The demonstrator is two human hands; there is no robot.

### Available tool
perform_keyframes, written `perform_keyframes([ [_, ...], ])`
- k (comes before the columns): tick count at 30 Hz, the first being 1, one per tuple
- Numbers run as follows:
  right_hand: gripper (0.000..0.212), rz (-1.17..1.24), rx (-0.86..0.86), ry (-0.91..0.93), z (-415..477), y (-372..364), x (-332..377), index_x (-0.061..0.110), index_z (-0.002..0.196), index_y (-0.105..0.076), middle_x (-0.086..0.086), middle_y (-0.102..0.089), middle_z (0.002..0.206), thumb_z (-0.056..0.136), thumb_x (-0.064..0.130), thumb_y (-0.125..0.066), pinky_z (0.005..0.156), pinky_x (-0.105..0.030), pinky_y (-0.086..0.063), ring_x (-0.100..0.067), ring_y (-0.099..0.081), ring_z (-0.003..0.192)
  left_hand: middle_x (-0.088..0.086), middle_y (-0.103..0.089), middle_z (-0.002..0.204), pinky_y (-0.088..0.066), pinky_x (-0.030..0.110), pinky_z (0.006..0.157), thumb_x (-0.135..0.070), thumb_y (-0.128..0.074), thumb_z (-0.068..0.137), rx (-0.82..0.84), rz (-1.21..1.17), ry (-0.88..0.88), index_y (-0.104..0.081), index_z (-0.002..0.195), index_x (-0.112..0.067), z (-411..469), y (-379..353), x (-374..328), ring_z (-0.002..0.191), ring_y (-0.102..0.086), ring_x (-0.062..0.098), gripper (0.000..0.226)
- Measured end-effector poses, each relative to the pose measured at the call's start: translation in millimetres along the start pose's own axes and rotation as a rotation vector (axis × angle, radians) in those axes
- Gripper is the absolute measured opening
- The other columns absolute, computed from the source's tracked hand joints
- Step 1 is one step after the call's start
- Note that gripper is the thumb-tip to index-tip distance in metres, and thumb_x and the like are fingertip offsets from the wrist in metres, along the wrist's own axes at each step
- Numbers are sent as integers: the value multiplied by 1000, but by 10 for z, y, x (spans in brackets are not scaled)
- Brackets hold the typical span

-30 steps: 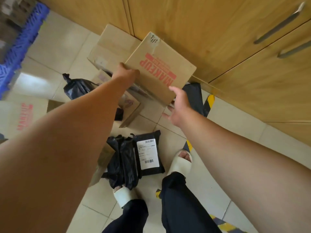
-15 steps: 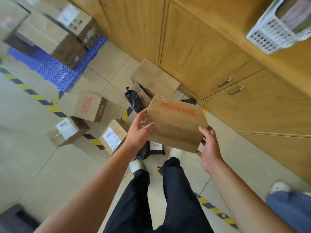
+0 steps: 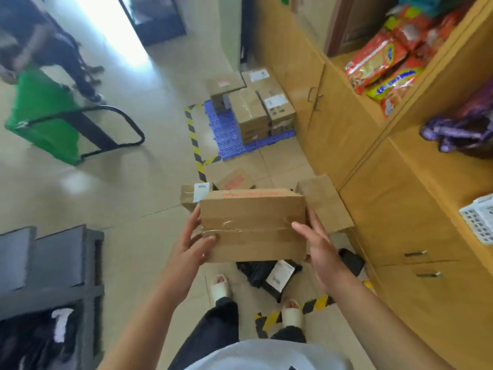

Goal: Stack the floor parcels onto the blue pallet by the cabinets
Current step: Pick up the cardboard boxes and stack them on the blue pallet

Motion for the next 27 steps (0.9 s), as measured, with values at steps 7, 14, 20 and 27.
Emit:
perform_keyframes([
  [7,46,-137,161,-54,191,-1140,-33,73,108,-47,10,-50,137,82,43,-68,108,-50,-43,-16,-54,122,-23,-52,136,-56,33,85,-11,-61,94,-249,-122,-5,-39,143,-50,-243,1057,189,117,-59,4,67],
  [14,76,-251,218,-102,629,-2739,-9,51,136,-43,7,-55,133,65,48,-72,105,-56,-46,-21,-56,120,-15,-52,139,-55,43,93,-12,-60,94,-315,-167,82,-40,144,-39,90,2542,346,115,-59,12,60],
  [20,79,-263,238,-32,832,-3981,326,43,144,-41,1,-53,135,70,41,-69,99,-56,-50,-23,-58,116,-19,-56,131,-54,40,90,-13,-61,94,-304,-199,9,-43,142,-40,437,3801,-48,116,-59,14,58],
  [27,53,-268,210,5,1446,-4708,654,41,141,-43,1,-58,128,94,23,-61,70,-34,-57,-18,-62,105,-13,-63,125,-55,44,93,-12,-62,92,-255,-239,7,-49,137,-45,1219,4527,-340,115,-60,14,57],
])
Point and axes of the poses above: each hand's wrist, its own z-axis towards the middle knuckle, its own y-axis out of the back of the hand, x = y × z, the point moved 4 cm from there along z, towards the middle knuckle
